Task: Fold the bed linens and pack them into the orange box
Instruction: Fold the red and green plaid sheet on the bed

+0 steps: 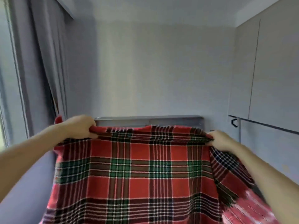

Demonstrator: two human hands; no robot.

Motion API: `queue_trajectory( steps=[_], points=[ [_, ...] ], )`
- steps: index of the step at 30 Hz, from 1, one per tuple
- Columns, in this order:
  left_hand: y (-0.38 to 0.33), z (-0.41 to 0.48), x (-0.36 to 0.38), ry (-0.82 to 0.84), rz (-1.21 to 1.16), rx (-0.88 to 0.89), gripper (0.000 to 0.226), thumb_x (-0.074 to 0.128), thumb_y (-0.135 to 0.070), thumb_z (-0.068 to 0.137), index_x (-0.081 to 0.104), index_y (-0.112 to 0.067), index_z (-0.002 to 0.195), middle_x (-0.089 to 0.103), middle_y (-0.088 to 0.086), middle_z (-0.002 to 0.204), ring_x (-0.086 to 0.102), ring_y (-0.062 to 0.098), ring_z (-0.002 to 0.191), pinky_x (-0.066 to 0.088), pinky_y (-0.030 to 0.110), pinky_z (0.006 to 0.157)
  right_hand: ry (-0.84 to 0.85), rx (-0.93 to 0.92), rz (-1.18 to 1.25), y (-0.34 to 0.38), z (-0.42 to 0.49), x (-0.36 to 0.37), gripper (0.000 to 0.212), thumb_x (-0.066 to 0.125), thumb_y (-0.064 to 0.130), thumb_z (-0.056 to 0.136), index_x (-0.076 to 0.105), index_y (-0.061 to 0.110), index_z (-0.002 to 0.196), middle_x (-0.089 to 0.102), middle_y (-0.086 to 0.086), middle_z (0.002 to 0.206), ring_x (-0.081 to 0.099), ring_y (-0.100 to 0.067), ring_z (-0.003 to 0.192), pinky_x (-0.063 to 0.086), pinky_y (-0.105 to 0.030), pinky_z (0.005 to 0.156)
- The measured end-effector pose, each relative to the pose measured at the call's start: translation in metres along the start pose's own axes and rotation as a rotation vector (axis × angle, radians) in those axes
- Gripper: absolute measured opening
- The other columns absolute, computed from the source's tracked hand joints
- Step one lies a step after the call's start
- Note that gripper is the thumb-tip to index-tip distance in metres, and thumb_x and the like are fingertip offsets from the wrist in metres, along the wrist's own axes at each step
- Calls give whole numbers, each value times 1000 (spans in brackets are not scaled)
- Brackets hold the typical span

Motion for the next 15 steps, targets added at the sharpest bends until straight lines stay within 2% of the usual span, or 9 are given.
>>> queue_trajectory(
  steps=[1,3,4,6,8,10,11,15],
  points=[
    [-3,0,17,-5,18,-15,15,63,-37,83,66,-23,87,67,-2,92,63,19,88,47,26,73,-11,34,-49,6,12,26,10,55,13,92,64,14,90,68,-11,98,63,-29,93,43,-29,67],
    [9,6,44,-60,36,-128,16,57,-15,81,66,-15,94,67,8,100,63,28,95,50,33,80,-110,44,-164,30,44,43,27,44,5,94,60,10,114,64,-14,116,60,-32,104,47,-30,75],
    [24,13,37,-170,-24,-210,19,56,-9,77,66,-12,94,67,12,99,63,32,93,51,36,79,-234,18,-198,50,64,30,29,42,3,93,59,7,116,63,-17,115,60,-34,104,49,-33,77],
    [57,36,-11,-497,-125,-321,18,55,1,73,63,-2,89,65,23,92,61,41,86,50,41,72,-548,-62,-170,90,100,-34,24,43,0,90,59,1,107,64,-22,103,61,-39,96,45,-35,72],
    [82,45,-72,-826,-108,-310,16,54,8,72,57,6,88,58,31,88,57,48,81,48,47,68,-905,-111,-79,117,113,-116,20,43,-4,86,57,-2,101,64,-27,92,61,-42,86,38,-36,65],
    [98,39,-123,-991,-33,-276,17,50,8,75,53,7,92,53,34,91,53,51,84,47,53,70,-1146,-127,-42,120,101,-169,22,45,-5,83,57,-3,101,63,-28,91,60,-44,84,35,-37,64],
    [102,34,-138,-1018,23,-265,17,50,7,78,53,6,94,53,34,93,53,51,86,45,52,71,-1196,-135,-82,117,91,-181,23,45,-5,82,58,-2,101,63,-29,90,60,-45,84,33,-36,63],
    [96,5,-145,-997,182,-201,15,51,3,81,55,5,95,55,34,86,54,50,82,42,51,69,-1132,-184,-200,101,57,-188,19,47,-9,74,58,-7,89,58,-34,80,56,-46,73,30,-35,60]
  ],
)
Point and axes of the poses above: each hand's wrist, its own z-axis towards the middle knuckle, its own x-axis out of the palm, y = z × x, the point moved 4 cm from there along z, towards the middle knuckle
